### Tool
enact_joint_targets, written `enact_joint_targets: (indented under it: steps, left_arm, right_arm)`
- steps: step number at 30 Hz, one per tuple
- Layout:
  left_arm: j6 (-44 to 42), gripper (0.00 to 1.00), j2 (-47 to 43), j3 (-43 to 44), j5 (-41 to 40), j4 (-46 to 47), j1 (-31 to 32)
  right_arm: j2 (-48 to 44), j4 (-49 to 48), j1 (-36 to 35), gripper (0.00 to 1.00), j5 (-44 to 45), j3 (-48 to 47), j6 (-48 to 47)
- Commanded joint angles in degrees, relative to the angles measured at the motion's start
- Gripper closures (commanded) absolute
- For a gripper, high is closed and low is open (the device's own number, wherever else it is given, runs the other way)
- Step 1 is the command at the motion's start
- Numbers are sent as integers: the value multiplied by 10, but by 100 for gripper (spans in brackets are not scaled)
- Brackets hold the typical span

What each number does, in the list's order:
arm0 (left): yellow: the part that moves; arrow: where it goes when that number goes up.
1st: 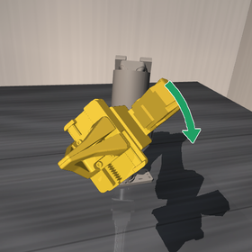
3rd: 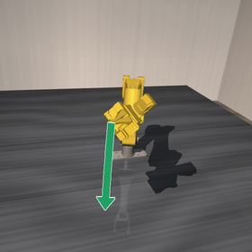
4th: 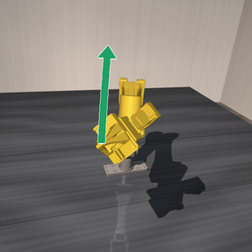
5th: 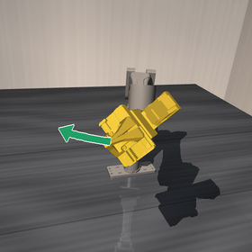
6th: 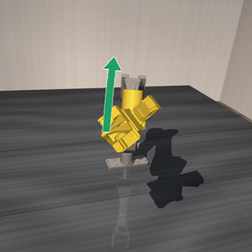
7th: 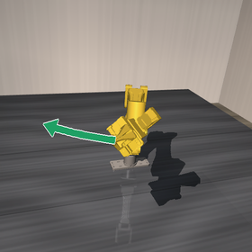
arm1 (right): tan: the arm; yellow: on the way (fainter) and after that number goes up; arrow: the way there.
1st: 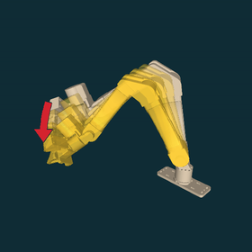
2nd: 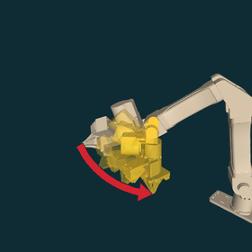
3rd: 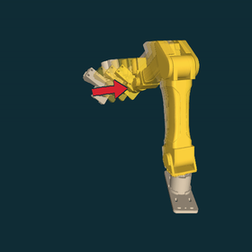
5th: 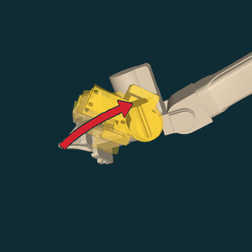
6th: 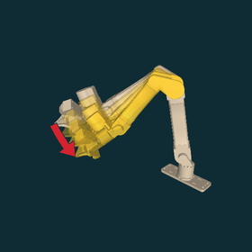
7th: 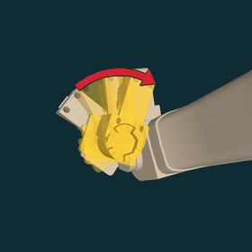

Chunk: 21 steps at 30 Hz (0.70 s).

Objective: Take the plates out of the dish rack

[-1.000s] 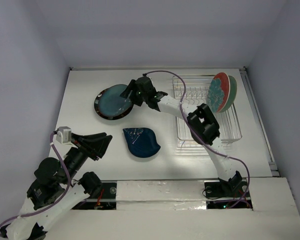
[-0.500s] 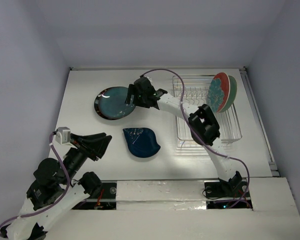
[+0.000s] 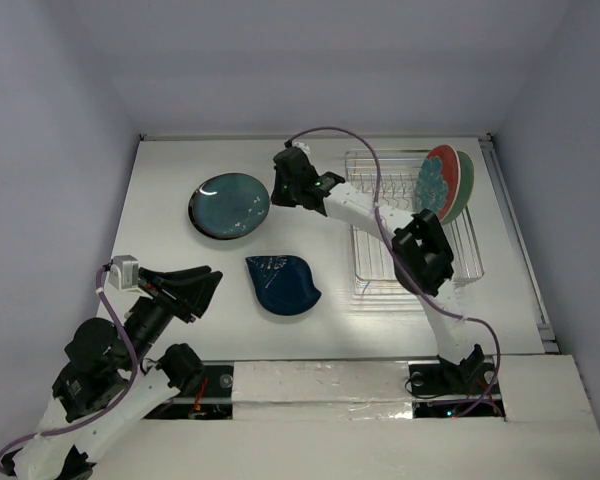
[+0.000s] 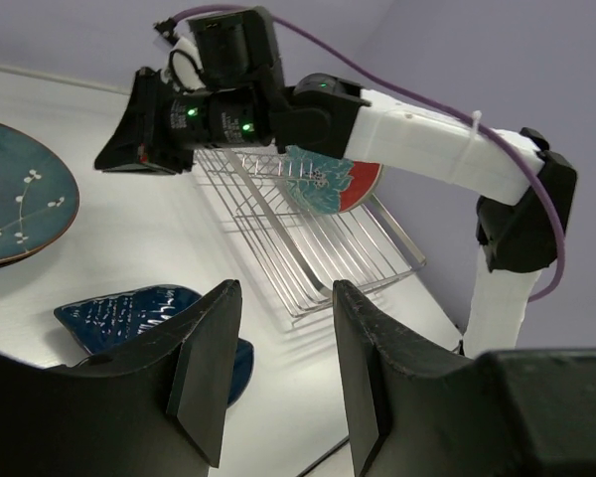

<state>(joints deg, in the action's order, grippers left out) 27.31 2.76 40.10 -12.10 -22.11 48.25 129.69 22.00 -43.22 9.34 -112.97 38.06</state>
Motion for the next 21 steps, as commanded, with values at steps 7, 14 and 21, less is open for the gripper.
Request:
enact_joint_targets:
  steps: [7,14,21]
  left_arm:
    - [-2,61,-11,2,2,23,-3]
    - [-15,62,-5,-1,2,35,-3]
    - [-16,78,-1,0,2,36,-9]
  right_arm:
    - [-282,16,44,100,233,149,-126]
    - [-514,77,225,100,235,317,-152]
    - [-552,84,342,47,164,365,-172]
